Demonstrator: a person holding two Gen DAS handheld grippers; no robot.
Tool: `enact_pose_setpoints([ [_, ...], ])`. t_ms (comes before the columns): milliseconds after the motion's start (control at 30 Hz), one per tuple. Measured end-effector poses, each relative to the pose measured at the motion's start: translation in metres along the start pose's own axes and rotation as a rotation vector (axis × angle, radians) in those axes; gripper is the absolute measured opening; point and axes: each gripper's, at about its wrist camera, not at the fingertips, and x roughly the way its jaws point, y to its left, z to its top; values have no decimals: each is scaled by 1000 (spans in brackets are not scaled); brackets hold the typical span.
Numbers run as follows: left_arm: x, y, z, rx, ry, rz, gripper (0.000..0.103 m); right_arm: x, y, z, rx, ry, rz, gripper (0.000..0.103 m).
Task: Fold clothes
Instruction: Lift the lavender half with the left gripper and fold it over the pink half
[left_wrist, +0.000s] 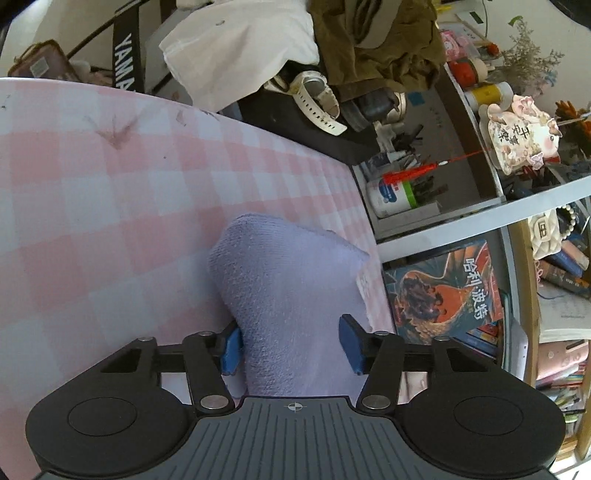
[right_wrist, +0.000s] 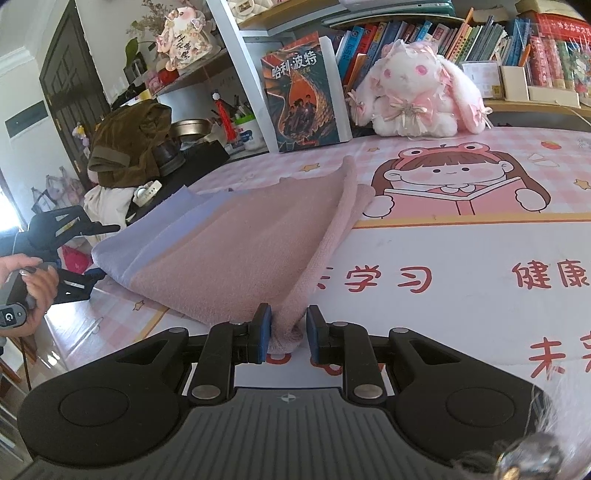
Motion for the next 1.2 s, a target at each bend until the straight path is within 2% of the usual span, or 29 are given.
enact_pose_setpoints([
  [33,1,2,0,-5,-2,4,33,0,0,0,-1,1,0,19],
  [67,2,5,1,-10,-1,2,22,0,1,-1,-3,2,1,19],
  [167,5,15,3,-17,10,-14,13,-1,2,-2,-6,3,1,20],
  [267,5,13,4,34,9,-38,10,-1,2,-2,-3,2,1,20],
  [367,-3,-3,2,136,-13,-76,8,0,2,-2,-1,1,-1,20],
  [567,-26,-65,-14,408,-50,-185,7,0,2,-2,5,-3,-3,20],
  [800,-45,-133,-60,655,-43,-316,7,0,0,-3,14,-10,2,19],
  [967,-51,-166,-110,890,-22,-370,7,-1,-1,-3,18,-11,7,19],
  [1033,-51,-172,-142,1037,6,-370,8,-1,-1,-3,19,-12,8,19],
  [1133,-42,-171,-196,1299,76,-321,9,-1,-2,-3,21,-12,9,19],
  [1200,-32,-160,-230,1481,143,-268,15,-1,-2,-3,23,-12,11,19],
])
